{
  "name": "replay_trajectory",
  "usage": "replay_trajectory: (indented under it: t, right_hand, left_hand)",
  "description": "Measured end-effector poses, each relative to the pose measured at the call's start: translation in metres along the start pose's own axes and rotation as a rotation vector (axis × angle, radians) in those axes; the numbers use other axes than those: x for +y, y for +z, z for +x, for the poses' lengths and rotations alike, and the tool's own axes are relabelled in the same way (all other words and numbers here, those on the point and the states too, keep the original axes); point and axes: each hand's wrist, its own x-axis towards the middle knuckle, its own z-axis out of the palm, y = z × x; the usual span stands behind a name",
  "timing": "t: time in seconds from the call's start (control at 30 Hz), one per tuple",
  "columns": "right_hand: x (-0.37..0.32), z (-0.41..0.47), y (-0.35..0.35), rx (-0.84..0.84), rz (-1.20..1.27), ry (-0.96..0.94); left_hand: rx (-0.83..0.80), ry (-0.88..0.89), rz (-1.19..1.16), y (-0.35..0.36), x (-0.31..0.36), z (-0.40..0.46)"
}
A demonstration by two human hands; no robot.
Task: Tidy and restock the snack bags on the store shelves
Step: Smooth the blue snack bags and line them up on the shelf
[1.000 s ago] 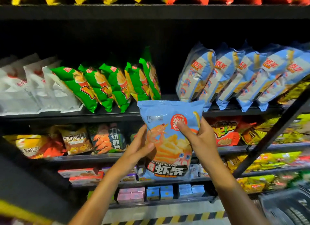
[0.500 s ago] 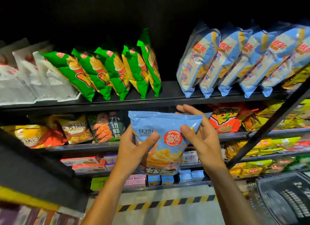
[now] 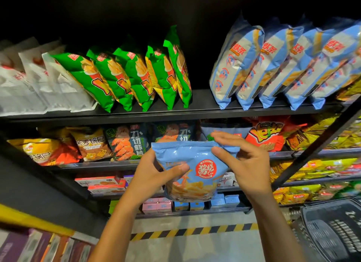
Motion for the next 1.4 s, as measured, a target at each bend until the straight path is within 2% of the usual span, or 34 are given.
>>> replay_trajectory:
  t: [0.2, 0.4, 0.63, 0.8, 0.93, 1.03, 1.1, 1.2, 1.27, 1.4]
  right_hand:
    - [0.006, 0.002, -0.006, -0.037, 0.036, -0.013]
    - [0.004, 0.001, -0.005, -0.076, 0.061, -0.04]
    - [-0.002, 0.003, -0.017, -0.252, 0.062, 0.001]
    - [0.003, 0.004, -0.015, -0.296, 0.007, -0.107]
    - [0.005, 0.003, -0.013, -0.275, 0.006, -0.083]
    - [0.005, 0.002, -0.014, -0.274, 0.053, -0.005]
    - [0.008, 0.002, -0.018, -0.351, 0.121, 0.116]
    - [0.016, -0.002, -0.013, -0.472, -0.018, 0.333]
    - [0.02, -0.007, -0.002, -0.421, -0.052, 0.403]
    - [0.028, -0.008, 0.009, -0.133, 0.033, 0.409]
  left_hand:
    - [0.018, -0.007, -0.037, 0.0, 0.0, -0.003]
    - [-0.029, 0.187, -0.154, 0.003, 0.002, -0.001]
    - [0.003, 0.325, -0.146, 0.001, 0.005, 0.003]
    - [-0.005, 0.323, -0.174, -0.001, 0.003, 0.006]
    - [-0.012, 0.309, -0.189, -0.001, 0.003, 0.008]
    - [0.04, 0.294, -0.198, 0.002, 0.003, 0.007]
    - [0.079, 0.267, -0.267, 0.003, 0.002, 0.008]
    - [0.195, 0.183, -0.42, 0.008, 0.001, 0.012]
    - [0.239, 0.143, -0.446, 0.014, 0.004, 0.014]
    - [0.181, 0.221, -0.343, 0.018, 0.012, 0.016]
